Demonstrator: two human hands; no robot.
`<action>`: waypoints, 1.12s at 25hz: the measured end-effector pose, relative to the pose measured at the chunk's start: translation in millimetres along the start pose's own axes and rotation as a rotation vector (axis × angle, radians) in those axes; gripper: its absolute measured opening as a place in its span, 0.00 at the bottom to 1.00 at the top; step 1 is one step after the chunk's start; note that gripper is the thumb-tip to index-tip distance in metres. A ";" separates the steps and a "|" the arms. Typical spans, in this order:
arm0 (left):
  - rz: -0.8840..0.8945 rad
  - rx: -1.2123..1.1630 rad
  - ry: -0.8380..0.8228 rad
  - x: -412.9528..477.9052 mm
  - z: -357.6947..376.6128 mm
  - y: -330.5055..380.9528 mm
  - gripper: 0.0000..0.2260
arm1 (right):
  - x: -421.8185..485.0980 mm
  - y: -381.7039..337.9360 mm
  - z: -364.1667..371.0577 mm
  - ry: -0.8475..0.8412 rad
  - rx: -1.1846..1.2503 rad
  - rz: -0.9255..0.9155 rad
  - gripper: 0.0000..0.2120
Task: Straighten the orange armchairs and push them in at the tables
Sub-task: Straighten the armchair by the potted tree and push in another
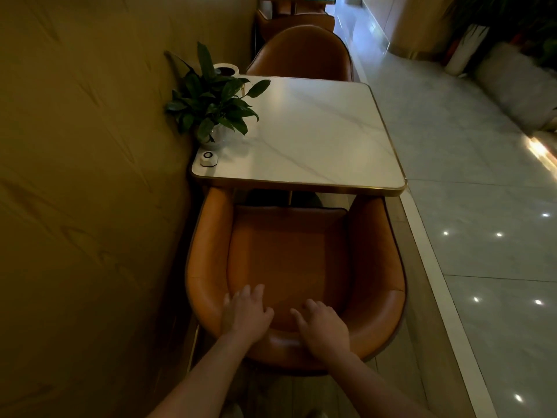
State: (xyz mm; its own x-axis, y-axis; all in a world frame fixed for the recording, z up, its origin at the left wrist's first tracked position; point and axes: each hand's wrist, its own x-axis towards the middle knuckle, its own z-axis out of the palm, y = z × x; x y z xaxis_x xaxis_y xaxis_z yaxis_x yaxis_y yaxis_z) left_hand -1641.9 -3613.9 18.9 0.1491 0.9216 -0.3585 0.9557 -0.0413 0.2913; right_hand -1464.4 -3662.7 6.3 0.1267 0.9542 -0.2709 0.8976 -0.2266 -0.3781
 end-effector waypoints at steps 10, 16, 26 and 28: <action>0.036 -0.002 0.380 16.0 -64.5 88.6 0.33 | 47.0 60.9 -115.4 0.291 -0.050 -0.204 0.23; 0.078 0.015 0.470 28.0 -96.7 126.5 0.33 | 65.4 70.8 -166.9 0.378 -0.015 -0.238 0.22; 0.127 0.016 0.516 33.4 -128.0 183.2 0.34 | 76.3 67.7 -223.3 0.492 0.023 -0.234 0.22; 0.129 0.040 0.534 34.6 -129.7 199.9 0.34 | 80.6 75.5 -238.7 0.505 0.029 -0.247 0.22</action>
State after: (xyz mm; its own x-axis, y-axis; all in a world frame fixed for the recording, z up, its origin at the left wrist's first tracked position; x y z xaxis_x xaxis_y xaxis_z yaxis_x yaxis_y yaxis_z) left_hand -1478.5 -3540.2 179.8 0.1258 0.9754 0.1810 0.9489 -0.1716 0.2649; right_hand -1285.6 -3556.3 167.2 0.1069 0.9529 0.2838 0.9154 0.0171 -0.4022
